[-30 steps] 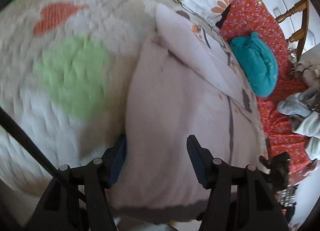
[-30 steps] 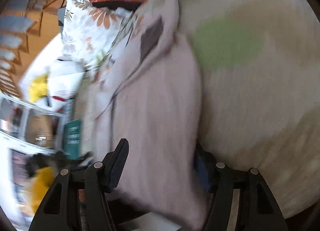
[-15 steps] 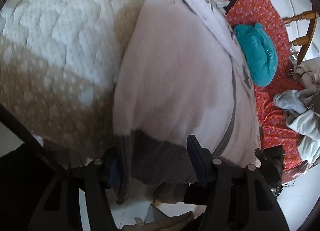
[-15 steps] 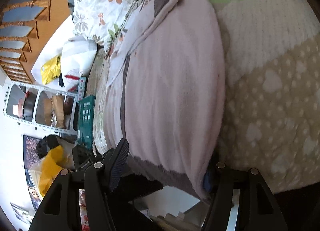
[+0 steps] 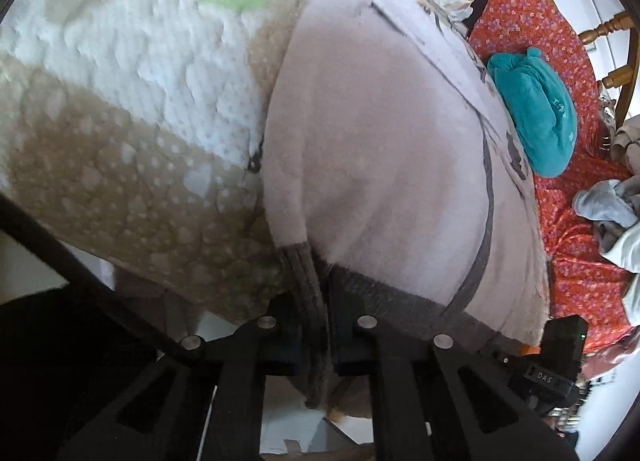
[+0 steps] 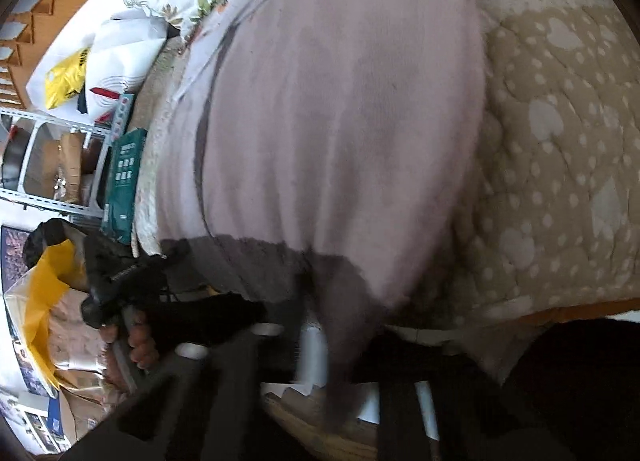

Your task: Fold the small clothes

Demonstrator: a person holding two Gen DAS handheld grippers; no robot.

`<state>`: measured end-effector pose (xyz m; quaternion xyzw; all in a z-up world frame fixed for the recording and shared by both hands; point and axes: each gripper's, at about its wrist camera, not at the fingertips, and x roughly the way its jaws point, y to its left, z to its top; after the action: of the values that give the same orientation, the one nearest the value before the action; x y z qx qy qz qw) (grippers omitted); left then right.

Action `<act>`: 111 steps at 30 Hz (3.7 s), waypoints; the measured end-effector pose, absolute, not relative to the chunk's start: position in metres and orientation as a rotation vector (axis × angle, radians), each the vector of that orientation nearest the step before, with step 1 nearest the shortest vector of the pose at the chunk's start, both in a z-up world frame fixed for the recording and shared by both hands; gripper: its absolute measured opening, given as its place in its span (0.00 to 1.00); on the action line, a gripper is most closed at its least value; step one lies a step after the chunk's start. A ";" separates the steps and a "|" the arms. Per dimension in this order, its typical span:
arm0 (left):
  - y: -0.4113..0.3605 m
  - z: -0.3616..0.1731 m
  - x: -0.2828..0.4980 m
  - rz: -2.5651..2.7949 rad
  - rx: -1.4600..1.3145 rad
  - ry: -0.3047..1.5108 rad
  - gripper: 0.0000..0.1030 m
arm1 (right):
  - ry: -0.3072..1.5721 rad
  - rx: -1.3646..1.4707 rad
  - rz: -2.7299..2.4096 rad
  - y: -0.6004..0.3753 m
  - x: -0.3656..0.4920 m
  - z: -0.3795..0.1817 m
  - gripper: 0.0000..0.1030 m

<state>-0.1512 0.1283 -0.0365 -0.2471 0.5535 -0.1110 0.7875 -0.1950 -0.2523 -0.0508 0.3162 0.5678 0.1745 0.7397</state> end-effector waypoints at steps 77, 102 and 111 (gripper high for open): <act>0.063 0.026 0.144 -0.017 -0.177 1.060 0.52 | 0.931 0.269 0.046 -0.331 0.090 0.023 0.56; 0.097 0.070 0.118 0.048 -0.261 0.926 0.64 | 0.792 0.343 -0.076 -0.377 0.056 0.077 0.62; 0.139 0.029 0.073 0.048 -0.298 1.080 0.64 | 0.915 0.367 -0.048 -0.384 -0.005 0.062 0.62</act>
<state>0.0728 0.1389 0.0293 -0.1414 0.5121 0.0226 0.8469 -0.0050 -0.3838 0.0620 0.1760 0.4393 -0.0231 0.8806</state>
